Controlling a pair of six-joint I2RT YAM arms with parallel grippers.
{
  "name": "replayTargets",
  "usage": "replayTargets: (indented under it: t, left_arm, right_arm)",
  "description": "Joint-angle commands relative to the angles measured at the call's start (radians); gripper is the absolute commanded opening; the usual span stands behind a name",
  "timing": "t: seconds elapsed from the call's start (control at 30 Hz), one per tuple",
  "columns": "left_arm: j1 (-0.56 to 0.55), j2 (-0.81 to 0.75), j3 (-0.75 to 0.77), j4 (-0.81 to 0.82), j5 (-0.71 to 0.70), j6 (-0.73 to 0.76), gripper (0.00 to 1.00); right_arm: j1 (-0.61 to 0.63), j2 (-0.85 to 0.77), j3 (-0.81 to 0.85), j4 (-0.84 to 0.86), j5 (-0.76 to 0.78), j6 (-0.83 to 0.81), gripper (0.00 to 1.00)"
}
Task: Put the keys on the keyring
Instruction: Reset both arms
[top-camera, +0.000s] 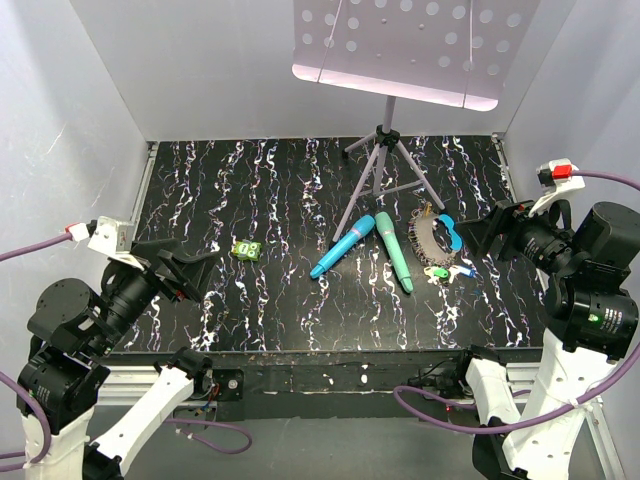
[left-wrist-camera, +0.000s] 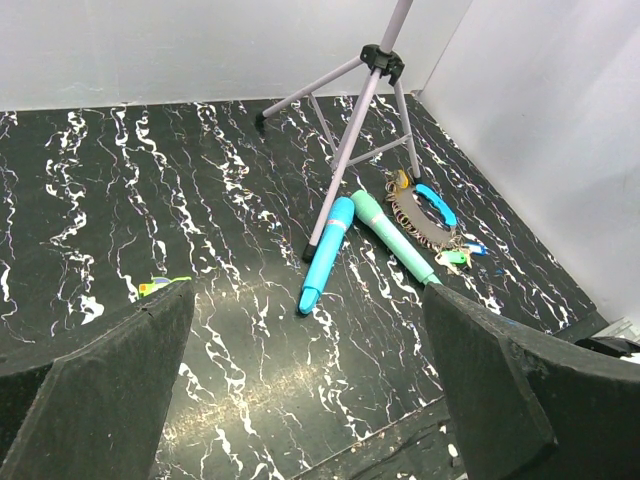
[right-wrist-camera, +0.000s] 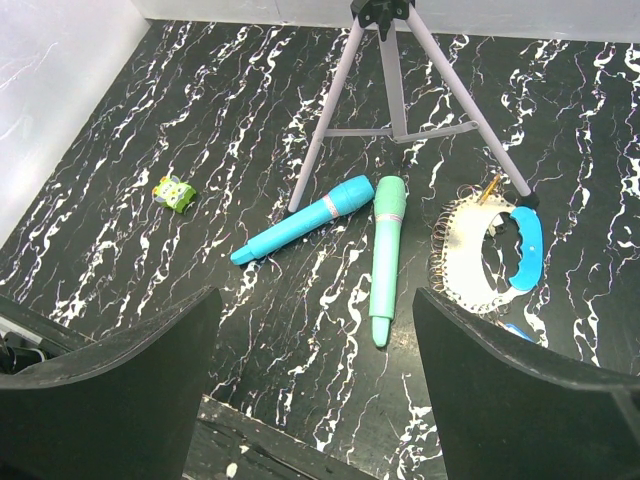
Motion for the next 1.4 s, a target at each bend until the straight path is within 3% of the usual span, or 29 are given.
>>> replayTargets:
  t: [0.0, 1.37]
  left_arm:
    - [0.005, -0.006, -0.009, 0.010, -0.009, 0.000, 0.98]
    - [0.005, -0.008, -0.031, 0.019, -0.006, -0.008, 0.98]
  right_arm:
    - [-0.004, -0.011, 0.003, 0.039, -0.014, 0.013, 0.86]
    - [-0.010, -0.017, -0.026, 0.046, -0.017, 0.025, 0.86]
